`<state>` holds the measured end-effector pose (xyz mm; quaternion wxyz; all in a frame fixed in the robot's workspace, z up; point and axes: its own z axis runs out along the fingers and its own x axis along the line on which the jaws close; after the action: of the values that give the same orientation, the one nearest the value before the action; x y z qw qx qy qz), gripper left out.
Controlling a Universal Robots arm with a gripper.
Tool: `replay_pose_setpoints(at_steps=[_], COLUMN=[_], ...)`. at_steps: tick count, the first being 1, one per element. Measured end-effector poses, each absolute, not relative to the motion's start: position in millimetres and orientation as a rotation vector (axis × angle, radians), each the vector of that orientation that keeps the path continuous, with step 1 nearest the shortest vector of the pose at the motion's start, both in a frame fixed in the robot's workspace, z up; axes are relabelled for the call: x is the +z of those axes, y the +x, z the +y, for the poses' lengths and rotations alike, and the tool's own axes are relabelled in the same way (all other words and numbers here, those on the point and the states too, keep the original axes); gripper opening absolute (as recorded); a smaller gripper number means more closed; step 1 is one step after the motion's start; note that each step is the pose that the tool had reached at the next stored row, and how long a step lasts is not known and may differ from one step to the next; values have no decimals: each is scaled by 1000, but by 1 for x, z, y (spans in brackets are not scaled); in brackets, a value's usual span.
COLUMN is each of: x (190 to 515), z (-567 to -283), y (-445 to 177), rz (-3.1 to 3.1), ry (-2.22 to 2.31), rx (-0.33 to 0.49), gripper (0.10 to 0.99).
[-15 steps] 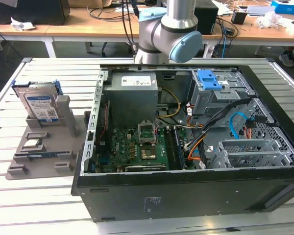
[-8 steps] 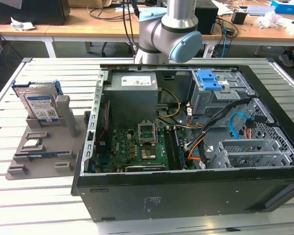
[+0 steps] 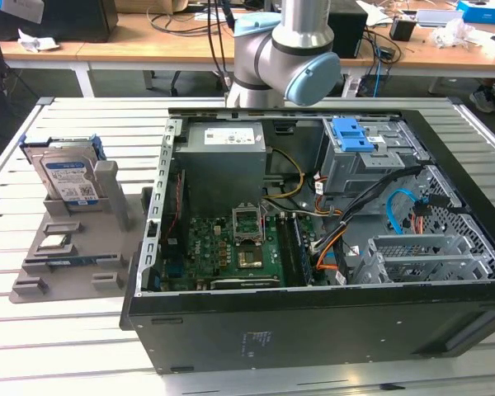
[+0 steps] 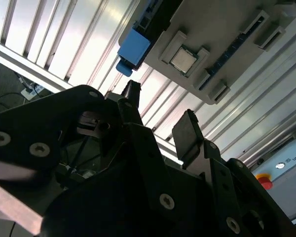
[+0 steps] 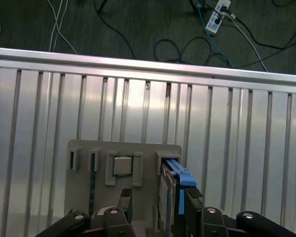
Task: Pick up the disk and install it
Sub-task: 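Pick up the disk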
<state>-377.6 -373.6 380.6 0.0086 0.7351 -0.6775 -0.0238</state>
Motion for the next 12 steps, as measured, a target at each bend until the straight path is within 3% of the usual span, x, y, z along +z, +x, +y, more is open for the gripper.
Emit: replay_pose_setpoints(at_steps=[12], x=[372], z=[-374], y=[-374], rz=[-2117], ry=[2297], rx=[-74], gripper=[541])
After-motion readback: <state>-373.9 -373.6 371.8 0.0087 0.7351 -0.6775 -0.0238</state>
